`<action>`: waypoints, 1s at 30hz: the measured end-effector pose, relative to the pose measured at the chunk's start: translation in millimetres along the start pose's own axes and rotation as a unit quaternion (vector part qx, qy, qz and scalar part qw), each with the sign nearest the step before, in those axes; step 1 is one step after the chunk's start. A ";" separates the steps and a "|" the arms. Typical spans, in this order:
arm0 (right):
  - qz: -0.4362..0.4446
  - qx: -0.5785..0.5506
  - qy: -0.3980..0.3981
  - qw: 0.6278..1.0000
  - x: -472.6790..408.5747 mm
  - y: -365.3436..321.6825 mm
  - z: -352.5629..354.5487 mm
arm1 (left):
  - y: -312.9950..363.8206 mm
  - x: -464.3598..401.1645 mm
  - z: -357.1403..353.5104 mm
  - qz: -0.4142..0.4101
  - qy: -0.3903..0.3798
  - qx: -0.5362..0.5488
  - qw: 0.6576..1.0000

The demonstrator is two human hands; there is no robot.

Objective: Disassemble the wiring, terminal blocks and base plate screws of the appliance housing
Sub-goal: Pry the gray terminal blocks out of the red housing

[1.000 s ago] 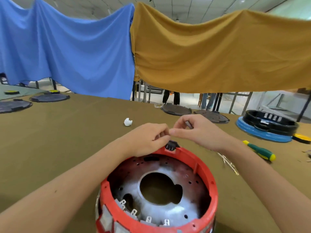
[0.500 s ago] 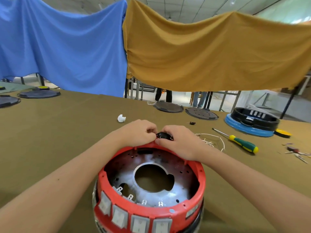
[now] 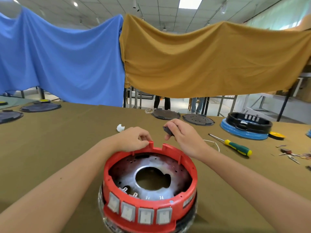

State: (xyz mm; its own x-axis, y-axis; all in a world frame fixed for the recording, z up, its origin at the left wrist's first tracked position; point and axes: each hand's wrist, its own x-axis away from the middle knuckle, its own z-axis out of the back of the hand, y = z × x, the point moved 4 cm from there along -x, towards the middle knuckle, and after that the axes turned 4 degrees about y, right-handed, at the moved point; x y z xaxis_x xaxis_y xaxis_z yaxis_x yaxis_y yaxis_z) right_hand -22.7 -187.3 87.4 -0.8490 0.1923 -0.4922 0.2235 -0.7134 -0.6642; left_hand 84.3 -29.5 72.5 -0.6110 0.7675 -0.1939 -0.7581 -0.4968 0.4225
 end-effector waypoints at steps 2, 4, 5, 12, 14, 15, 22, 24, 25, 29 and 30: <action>0.023 0.022 -0.002 0.999 -0.8 -2.7 1.6 | -7.9 -2.9 3.8 0.025 0.023 -0.031 0.999; 0.035 0.037 -0.006 0.999 -0.5 -4.0 1.1 | -12.9 -3.9 5.0 0.056 0.060 -0.070 0.994; 0.036 0.038 -0.010 0.999 0.4 -3.1 -0.5 | -12.4 -2.6 5.4 0.064 0.081 -0.090 0.991; 0.031 0.013 0.004 0.999 6.8 2.9 -10.5 | 31.3 16.5 4.9 -0.070 0.160 0.153 0.973; 0.034 -0.023 -0.006 0.999 5.5 0.7 -9.0 | 35.9 20.7 1.2 -0.068 0.198 0.177 0.962; 0.038 -0.037 -0.021 0.998 5.1 -0.3 -8.9 | 37.4 22.8 1.0 -0.068 0.219 0.182 0.956; 0.062 -0.084 0.038 0.994 4.1 -6.4 13.6 | 29.2 22.3 -1.8 -0.009 0.238 0.280 0.930; 0.103 -0.056 0.036 0.992 6.4 -8.5 18.5 | 25.4 20.6 -3.4 0.024 0.222 0.302 0.927; 0.124 -0.026 0.019 0.992 7.3 -9.8 18.4 | 24.5 19.9 -4.2 0.030 0.212 0.312 0.926; 0.166 0.111 -0.027 0.980 4.6 -15.0 14.8 | 27.6 19.8 -10.3 0.012 0.152 0.332 0.931; 0.173 0.124 -0.034 0.977 3.5 -16.2 13.2 | 28.9 20.4 -12.4 0.005 0.132 0.340 0.931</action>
State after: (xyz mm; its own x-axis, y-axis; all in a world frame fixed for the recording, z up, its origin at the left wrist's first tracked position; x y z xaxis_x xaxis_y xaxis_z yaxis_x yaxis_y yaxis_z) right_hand -35.6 -183.9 103.8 -0.7750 -0.1282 -0.6188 0.3869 -0.8704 -0.3043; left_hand 47.1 -33.3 69.9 -0.7205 0.5930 -0.3594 -0.4871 -0.0640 0.8710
